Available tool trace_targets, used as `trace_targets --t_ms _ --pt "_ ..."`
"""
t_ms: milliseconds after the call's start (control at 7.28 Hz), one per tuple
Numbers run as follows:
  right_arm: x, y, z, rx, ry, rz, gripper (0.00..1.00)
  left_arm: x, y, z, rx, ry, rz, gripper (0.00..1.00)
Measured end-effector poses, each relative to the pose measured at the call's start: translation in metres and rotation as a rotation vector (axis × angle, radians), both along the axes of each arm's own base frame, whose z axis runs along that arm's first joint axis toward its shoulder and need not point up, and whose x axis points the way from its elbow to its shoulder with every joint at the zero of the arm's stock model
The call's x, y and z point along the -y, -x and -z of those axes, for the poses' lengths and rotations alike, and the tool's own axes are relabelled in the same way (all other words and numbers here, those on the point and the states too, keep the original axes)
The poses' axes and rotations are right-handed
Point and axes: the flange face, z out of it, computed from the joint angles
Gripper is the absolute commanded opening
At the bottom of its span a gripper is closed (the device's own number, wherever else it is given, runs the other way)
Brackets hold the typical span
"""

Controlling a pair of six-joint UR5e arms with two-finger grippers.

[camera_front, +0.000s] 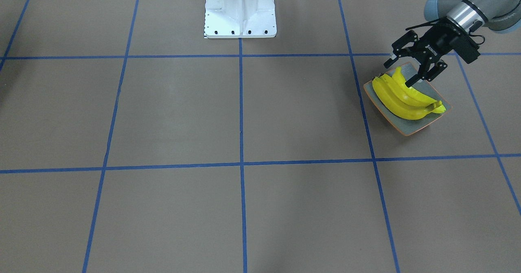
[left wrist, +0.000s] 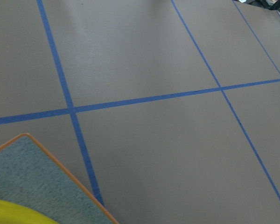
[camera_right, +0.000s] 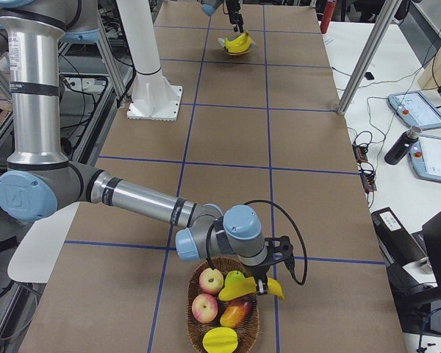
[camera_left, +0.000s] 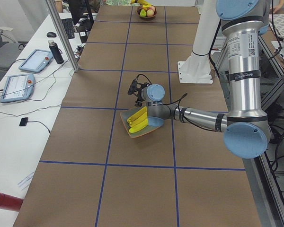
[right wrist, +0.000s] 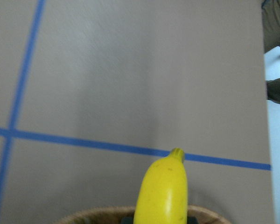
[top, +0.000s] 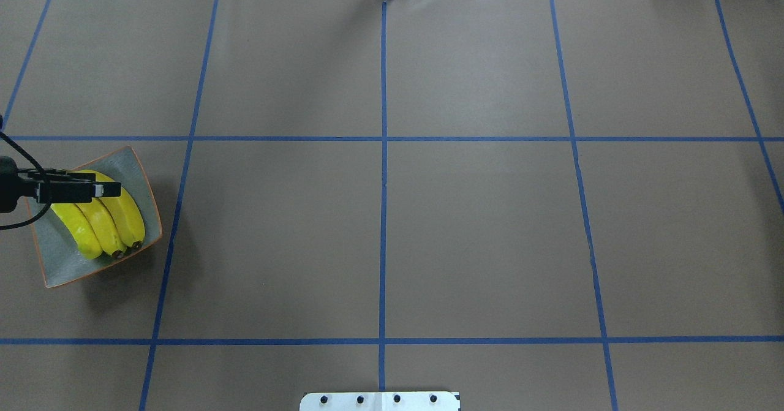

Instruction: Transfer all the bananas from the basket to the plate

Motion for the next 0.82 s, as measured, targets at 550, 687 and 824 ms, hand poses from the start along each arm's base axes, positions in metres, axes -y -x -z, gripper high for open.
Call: trace_targets --t_ms 550,687,824 --pt "0.034 0.124 0.199 0.387 0.077 -0.107 0.00 0.029 -0.027 0.052 -0.110 0.009 -0.002 1.00" --pt "0.047 0.173 0.261 0.467 0.113 -0.127 0.00 0.037 -0.040 0.083 -0.164 -0.006 -0.013 1.00" --pt "0.059 0.233 0.325 0.534 0.135 -0.146 0.00 0.046 -0.058 0.124 -0.236 -0.023 -0.036 1.00"
